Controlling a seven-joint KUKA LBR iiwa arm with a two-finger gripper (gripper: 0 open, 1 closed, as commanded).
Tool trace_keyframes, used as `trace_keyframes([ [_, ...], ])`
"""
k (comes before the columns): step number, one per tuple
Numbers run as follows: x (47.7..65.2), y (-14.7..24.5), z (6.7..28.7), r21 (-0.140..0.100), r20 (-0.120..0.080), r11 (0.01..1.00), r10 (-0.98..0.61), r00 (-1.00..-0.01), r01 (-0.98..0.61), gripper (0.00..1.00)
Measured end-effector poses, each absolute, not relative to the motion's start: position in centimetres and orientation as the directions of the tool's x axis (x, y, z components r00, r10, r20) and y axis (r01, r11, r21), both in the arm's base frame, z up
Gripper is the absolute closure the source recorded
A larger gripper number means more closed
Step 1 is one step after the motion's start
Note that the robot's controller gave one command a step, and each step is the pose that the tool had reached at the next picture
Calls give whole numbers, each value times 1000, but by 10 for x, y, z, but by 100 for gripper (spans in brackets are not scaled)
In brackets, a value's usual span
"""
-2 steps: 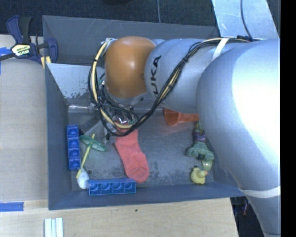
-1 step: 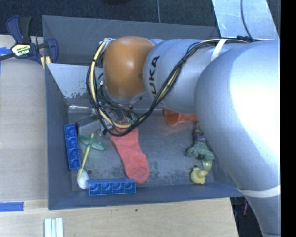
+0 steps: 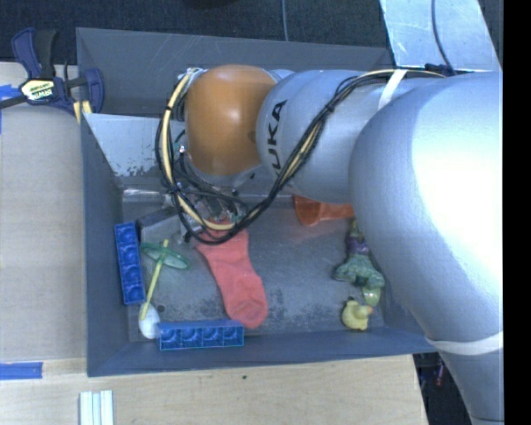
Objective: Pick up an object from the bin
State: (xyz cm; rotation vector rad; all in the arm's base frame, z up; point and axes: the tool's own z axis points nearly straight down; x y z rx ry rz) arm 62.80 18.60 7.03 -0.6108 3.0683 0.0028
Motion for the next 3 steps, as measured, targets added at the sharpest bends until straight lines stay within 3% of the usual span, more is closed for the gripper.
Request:
trace_keyframes([
  [1,628,186,78,-1,-17,924,-381,-924,-381,100],
  [3,629,185,114,0,-19,926,-377,-926,-377,100],
])
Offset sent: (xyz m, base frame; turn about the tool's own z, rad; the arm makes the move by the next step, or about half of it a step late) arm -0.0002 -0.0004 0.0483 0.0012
